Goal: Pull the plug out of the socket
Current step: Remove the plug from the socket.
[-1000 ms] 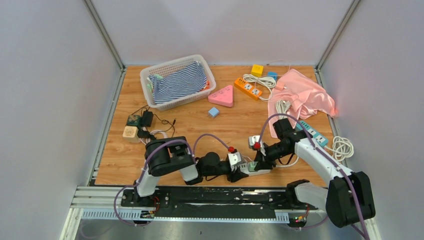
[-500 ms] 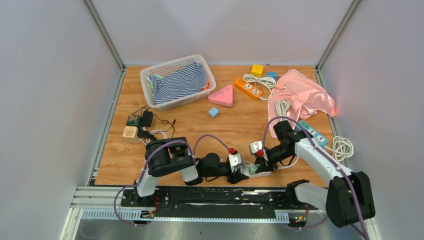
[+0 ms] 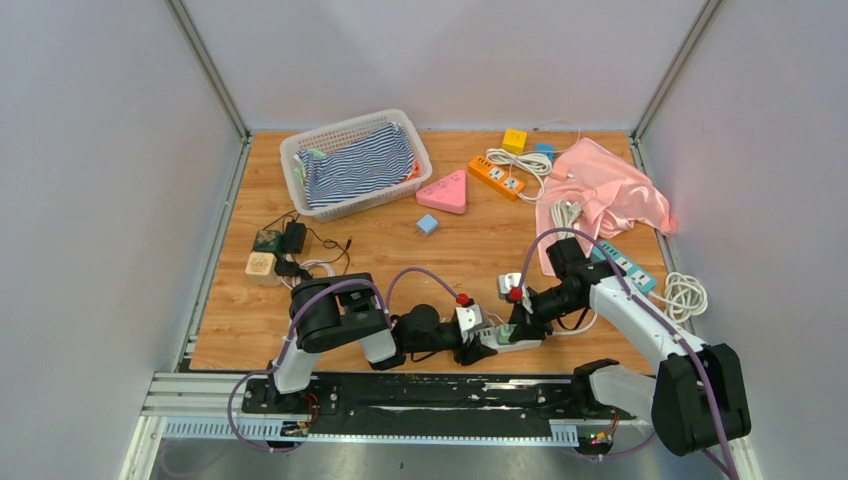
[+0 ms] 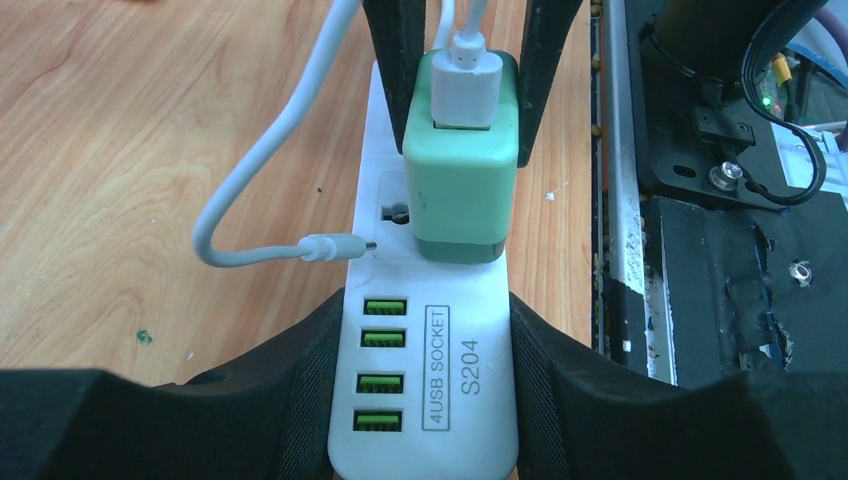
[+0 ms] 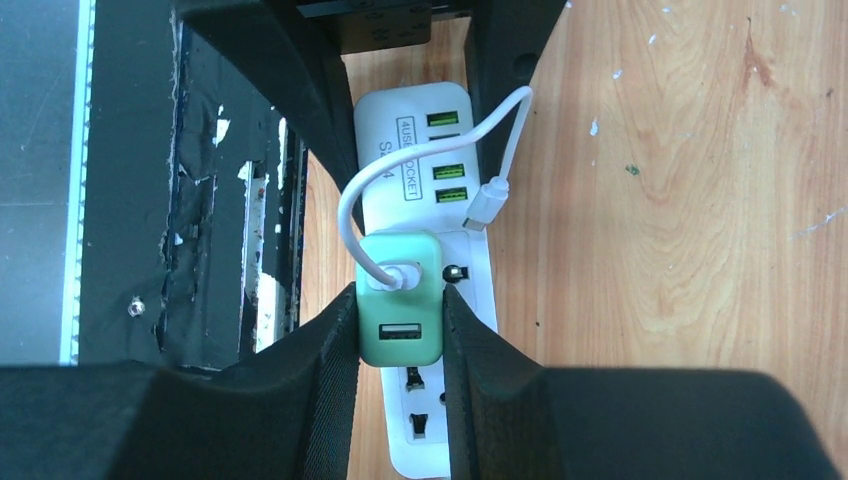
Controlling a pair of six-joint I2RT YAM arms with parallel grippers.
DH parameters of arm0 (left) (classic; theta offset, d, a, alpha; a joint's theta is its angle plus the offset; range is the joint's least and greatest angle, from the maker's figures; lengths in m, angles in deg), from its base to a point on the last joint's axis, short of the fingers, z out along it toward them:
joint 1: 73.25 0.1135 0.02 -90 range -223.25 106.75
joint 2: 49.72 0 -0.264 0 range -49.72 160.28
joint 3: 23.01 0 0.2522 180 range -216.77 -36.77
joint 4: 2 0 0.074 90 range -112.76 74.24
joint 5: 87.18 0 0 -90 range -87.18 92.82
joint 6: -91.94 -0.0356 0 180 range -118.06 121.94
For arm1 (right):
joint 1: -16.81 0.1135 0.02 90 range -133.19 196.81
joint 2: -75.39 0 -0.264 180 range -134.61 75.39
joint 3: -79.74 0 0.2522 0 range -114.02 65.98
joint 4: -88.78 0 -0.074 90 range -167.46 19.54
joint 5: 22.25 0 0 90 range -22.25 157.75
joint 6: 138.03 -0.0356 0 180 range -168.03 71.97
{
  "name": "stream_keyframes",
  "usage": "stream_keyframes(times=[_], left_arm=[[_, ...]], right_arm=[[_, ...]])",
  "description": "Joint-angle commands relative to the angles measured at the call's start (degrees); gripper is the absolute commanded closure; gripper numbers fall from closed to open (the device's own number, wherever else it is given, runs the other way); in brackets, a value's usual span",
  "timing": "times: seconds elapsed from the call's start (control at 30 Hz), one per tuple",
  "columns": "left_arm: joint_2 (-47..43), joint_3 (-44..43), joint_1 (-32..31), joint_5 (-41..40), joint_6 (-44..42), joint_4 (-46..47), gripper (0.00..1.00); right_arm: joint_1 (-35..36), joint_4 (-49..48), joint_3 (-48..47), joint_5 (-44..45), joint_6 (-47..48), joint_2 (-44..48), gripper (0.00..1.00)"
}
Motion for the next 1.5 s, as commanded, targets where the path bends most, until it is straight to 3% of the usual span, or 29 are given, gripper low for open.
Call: stream_keyframes(times=[0.0,0.17,0.37,0.57,0.7,0.83,1.03,1.17,1.47], left_arm=[[0.8,0.4,0.1,-1.0,0.0,1.9,1.00],[0.9,0.3,0.1,-1.1,0.0,1.8,1.00],[0.9,0.2,0.1,-0.9,0.0,1.5,1.00],[1.0,0.1,0.1,-0.8,0.0,1.4,1.00],[1.0,0.1,0.0,-0.8,0.0,1.4,1.00],[1.0,0.0,0.1,-0.8,0.0,1.3,1.00],[1.0,0.0,0.1,-0.8,0.0,1.2,1.00],[1.1,-0.1,0.1,-0.8,0.0,1.0,1.00],[1.0,-0.1,0.0,-0.8,-0.1,1.1,1.00]], right_arm=[[-0.7,7.7,0.0,-2.7,12.0,0.6,1.00],[-0.7,10.9,0.1,-4.3,17.9,-0.1,1.00],[-0.7,10.8,-0.1,-4.0,18.1,0.1,1.00],[-1.1,4.0,-1.1,-2.8,3.5,0.6,1.00],[-1.1,3.0,-1.2,-1.9,1.2,0.6,1.00],[-1.1,4.4,-0.7,-2.5,4.5,1.1,1.00],[-1.1,12.2,0.2,-5.8,19.9,0.9,1.00],[-1.1,13.0,0.3,-5.8,21.5,0.6,1.00],[-1.6,6.6,-1.1,-5.2,6.9,0.9,1.00]])
